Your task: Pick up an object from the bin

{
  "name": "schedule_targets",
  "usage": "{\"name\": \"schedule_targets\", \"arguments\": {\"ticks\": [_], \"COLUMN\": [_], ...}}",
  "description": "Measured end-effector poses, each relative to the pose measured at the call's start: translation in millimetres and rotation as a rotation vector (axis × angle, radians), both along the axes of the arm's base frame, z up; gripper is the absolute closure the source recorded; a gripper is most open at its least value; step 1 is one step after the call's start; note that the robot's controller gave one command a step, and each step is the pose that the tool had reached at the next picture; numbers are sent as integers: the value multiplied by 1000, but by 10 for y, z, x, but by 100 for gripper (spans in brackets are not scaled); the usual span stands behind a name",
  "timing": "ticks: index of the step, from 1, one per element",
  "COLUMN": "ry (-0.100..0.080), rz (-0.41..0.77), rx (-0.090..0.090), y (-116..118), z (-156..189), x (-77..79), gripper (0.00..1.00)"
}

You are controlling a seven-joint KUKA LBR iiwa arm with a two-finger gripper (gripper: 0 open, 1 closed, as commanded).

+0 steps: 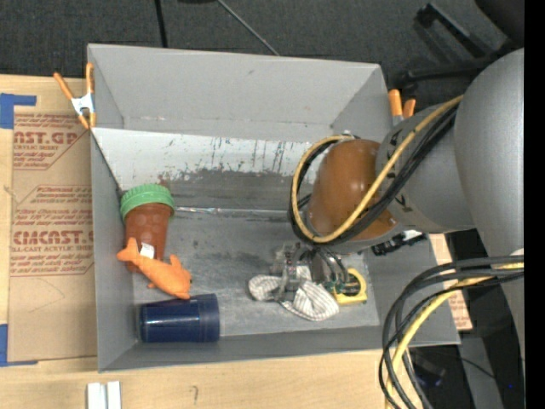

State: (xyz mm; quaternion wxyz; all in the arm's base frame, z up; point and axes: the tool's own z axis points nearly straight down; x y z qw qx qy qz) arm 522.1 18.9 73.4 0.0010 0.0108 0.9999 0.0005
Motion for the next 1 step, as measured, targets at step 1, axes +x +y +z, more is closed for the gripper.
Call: {"name": "schedule_targets", "arguments": {"ticks": [1], "ry": [0], "rz": [0], "rx": [0], "y": [2], "z": [0], "x": [-1], "gripper": [100]}}
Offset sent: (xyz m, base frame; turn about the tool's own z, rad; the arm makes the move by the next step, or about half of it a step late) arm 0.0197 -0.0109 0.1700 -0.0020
